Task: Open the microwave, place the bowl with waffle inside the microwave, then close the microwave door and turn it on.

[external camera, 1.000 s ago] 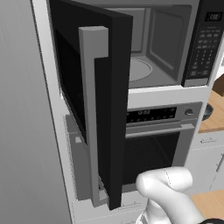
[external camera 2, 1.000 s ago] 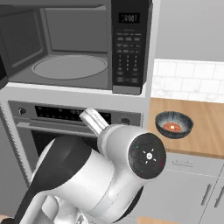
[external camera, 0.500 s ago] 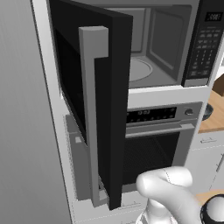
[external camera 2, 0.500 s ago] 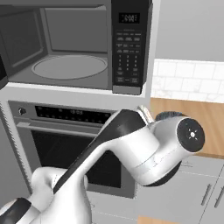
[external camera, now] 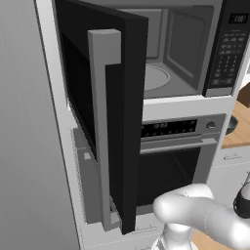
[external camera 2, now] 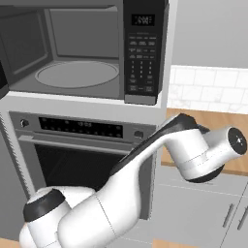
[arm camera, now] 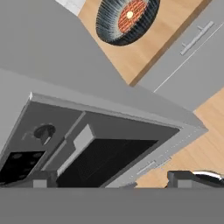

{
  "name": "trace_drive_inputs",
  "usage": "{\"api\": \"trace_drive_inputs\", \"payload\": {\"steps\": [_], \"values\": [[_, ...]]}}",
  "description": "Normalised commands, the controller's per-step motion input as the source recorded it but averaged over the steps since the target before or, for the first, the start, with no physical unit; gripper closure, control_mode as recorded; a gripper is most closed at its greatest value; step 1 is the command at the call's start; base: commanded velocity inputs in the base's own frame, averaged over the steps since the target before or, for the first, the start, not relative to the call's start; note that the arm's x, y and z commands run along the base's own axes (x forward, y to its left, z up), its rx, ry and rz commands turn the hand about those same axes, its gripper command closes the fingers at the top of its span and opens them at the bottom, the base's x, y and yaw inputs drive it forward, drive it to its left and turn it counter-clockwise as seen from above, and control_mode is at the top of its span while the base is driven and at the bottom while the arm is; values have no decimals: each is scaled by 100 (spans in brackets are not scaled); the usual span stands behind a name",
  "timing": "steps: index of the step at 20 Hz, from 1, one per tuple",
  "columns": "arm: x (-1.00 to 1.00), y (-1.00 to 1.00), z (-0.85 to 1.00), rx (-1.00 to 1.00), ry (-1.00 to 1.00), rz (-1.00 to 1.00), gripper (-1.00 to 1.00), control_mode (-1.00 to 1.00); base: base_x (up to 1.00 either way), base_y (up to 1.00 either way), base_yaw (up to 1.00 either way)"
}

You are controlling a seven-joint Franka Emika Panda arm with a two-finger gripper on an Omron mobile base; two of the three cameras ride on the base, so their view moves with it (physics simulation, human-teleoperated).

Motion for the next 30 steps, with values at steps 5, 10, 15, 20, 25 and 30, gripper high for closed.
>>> {"api": "trace_drive_inputs", "payload": {"steps": [5, 10, 15, 20, 25, 30], "values": [[66, -5, -5, 8, 3, 1, -100, -100, 0, 0, 0], [71, -7, -19, 3, 2, 0, -100, -100, 0, 0, 0], [44, -32, -65, 1, 4, 0, -100, -100, 0, 0, 0], [39, -26, -46, 5, 10, 0, -100, -100, 0, 0, 0], [64, -24, -22, 14, 12, -4, -100, -100, 0, 0, 0], [56, -30, -14, 18, 10, -9, -100, -100, 0, 0, 0]]}}
